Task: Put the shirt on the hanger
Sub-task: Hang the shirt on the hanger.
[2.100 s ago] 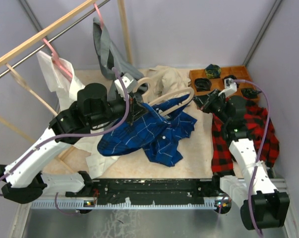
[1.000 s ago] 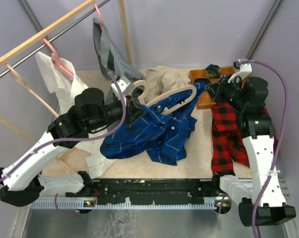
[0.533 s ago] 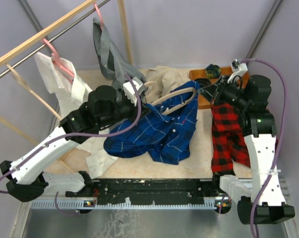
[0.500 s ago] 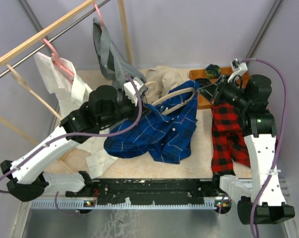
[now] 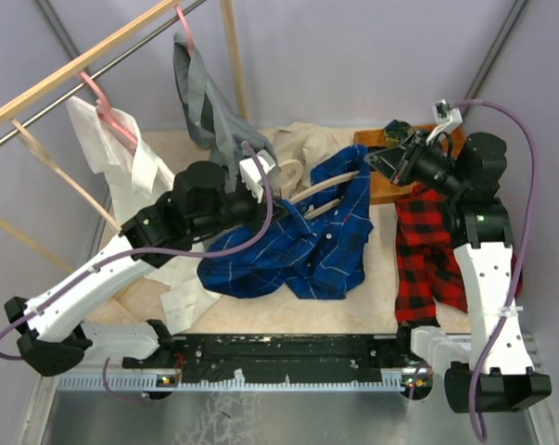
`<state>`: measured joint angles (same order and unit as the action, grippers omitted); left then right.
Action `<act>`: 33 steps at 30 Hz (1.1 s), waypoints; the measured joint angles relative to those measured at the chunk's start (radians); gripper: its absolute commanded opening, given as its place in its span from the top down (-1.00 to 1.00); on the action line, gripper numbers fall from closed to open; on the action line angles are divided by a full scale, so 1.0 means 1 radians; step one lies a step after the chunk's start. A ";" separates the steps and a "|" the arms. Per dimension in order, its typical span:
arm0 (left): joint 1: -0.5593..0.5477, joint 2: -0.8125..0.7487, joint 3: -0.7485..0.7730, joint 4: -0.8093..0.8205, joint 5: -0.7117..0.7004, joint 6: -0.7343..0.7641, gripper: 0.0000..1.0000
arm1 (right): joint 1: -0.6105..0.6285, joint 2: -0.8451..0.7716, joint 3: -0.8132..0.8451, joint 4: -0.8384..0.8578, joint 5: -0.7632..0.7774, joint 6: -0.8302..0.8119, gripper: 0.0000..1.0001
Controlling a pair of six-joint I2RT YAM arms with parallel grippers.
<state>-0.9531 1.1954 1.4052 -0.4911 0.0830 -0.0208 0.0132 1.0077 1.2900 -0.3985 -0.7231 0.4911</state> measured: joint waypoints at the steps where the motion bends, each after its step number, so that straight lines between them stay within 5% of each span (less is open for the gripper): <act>1: 0.000 0.001 0.000 0.000 -0.001 0.000 1.00 | 0.005 0.000 0.000 0.006 0.000 0.000 1.00; 11: 0.000 0.086 0.003 0.001 -0.084 -0.005 1.00 | 0.214 -0.014 0.042 0.018 -0.001 -0.005 1.00; 23: 0.002 0.118 0.024 0.051 -0.151 -0.005 1.00 | 0.223 -0.116 0.019 0.034 -0.097 0.016 1.00; 33: 0.024 0.117 0.031 0.094 -0.164 -0.005 1.00 | 0.223 -0.188 -0.219 0.023 -0.079 0.025 1.00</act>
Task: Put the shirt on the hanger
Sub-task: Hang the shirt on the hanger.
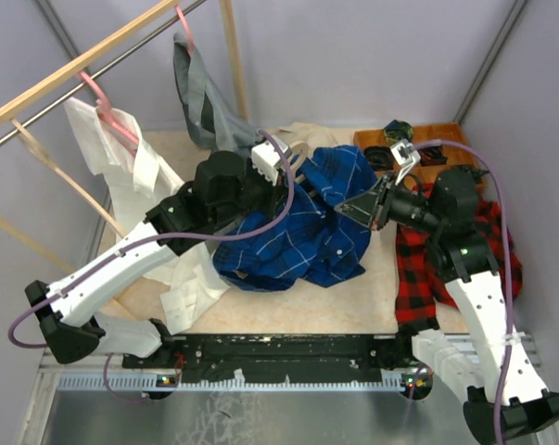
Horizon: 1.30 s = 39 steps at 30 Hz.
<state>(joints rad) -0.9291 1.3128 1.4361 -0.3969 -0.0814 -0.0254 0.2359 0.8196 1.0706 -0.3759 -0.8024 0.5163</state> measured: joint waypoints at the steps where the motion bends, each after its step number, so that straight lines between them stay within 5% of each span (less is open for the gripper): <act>1: 0.000 0.000 0.000 0.005 0.005 0.000 1.00 | 0.000 0.005 -0.019 0.010 -0.001 0.011 1.00; 6: 0.000 0.000 0.000 0.031 0.022 0.000 1.00 | 0.064 0.013 -0.043 0.058 0.016 0.055 1.00; 14: 0.000 0.019 0.006 0.039 0.031 0.001 1.00 | 0.379 0.017 -0.042 0.047 0.234 0.013 1.00; 15: 0.000 0.021 0.006 0.039 0.032 0.001 1.00 | 0.397 0.016 -0.040 0.021 0.274 -0.009 0.92; 18: 0.000 0.018 0.000 0.045 0.031 0.008 1.00 | 0.415 -0.001 -0.032 -0.090 0.420 -0.077 0.20; 21: 0.000 -0.006 -0.035 0.068 0.031 0.026 1.00 | 0.417 -0.042 -0.018 -0.202 0.589 -0.139 -0.14; 30: 0.000 -0.122 -0.183 0.092 0.080 0.087 1.00 | 0.417 -0.248 0.026 -0.277 0.917 -0.298 -0.37; 39: 0.000 -0.215 -0.257 0.119 0.171 0.133 1.00 | 0.417 -0.315 0.029 -0.279 0.984 -0.442 -0.43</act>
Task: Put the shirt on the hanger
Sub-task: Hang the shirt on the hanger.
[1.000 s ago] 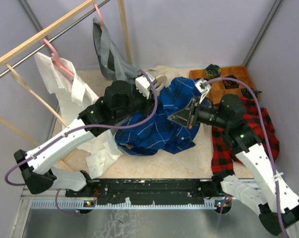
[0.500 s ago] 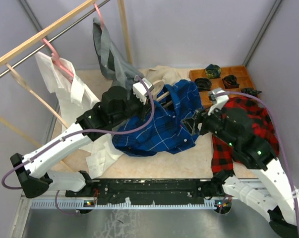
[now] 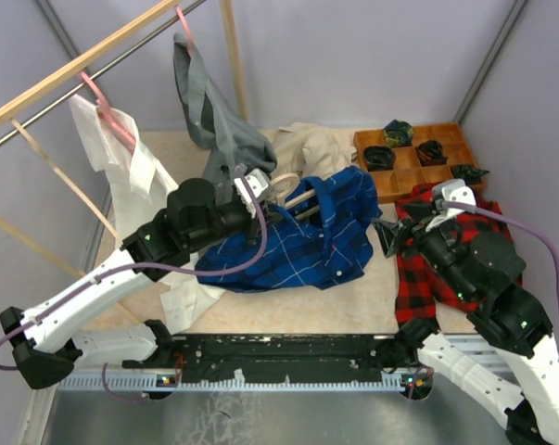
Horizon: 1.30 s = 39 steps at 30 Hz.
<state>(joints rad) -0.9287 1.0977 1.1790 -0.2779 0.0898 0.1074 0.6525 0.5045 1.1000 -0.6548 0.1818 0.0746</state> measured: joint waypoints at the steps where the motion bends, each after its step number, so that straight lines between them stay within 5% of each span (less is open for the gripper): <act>1: 0.000 -0.006 -0.003 0.001 0.016 0.006 1.00 | 0.000 0.000 0.000 0.001 -0.003 -0.017 -0.43; 6: 0.000 -0.018 -0.005 -0.002 0.104 0.045 1.00 | 0.000 -0.008 -0.018 0.026 -0.060 -0.098 -0.43; 12: 0.000 -0.025 -0.005 -0.030 0.199 0.101 1.00 | 0.000 0.017 -0.013 -0.002 -0.194 -0.206 -0.71; 28: 0.000 -0.025 -0.004 -0.105 0.299 0.205 1.00 | 0.000 0.119 0.049 -0.140 -0.653 -0.458 -0.62; 39: 0.000 -0.024 -0.003 -0.134 0.361 0.238 1.00 | 0.000 0.197 0.055 -0.214 -0.733 -0.547 -0.53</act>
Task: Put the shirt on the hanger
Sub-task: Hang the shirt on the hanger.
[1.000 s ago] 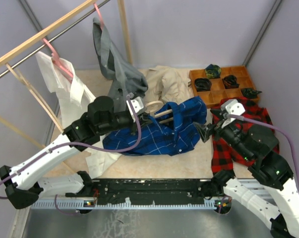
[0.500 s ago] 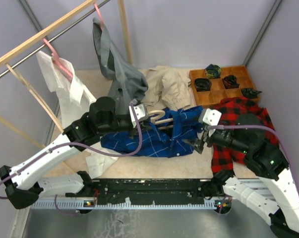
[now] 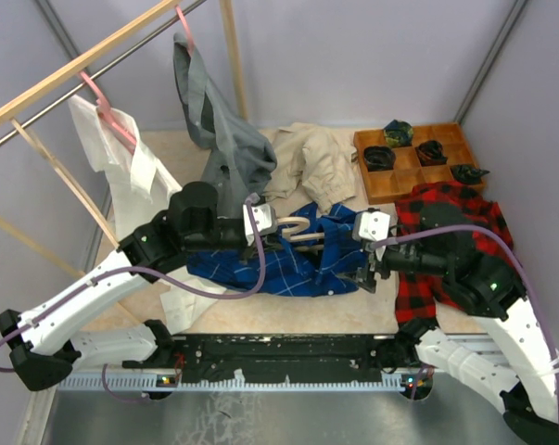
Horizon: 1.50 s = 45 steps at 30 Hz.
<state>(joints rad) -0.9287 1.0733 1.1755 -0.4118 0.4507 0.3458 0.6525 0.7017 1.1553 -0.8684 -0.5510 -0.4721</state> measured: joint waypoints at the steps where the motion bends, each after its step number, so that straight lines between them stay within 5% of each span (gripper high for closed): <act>1: 0.000 0.000 0.000 -0.003 0.007 0.002 1.00 | 0.000 0.002 0.000 -0.003 0.003 -0.008 -0.52; 19: 0.000 0.002 0.026 -0.129 0.134 0.041 1.00 | 0.000 0.034 0.023 -0.131 0.091 -0.093 -0.43; 32: -0.003 0.024 0.063 -0.166 0.204 0.046 1.00 | 0.000 0.171 0.023 -0.113 -0.017 -0.058 0.23; 40: -0.003 0.035 0.079 -0.169 0.180 0.048 1.00 | 0.000 0.182 -0.035 -0.042 -0.118 -0.002 0.98; 45: -0.008 0.031 0.077 -0.153 0.161 0.037 0.73 | 0.000 0.124 -0.096 0.026 -0.134 0.039 1.00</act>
<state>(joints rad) -0.9363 1.1038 1.2526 -0.5644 0.6121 0.3824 0.6525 0.8261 1.0595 -0.8429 -0.6853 -0.4332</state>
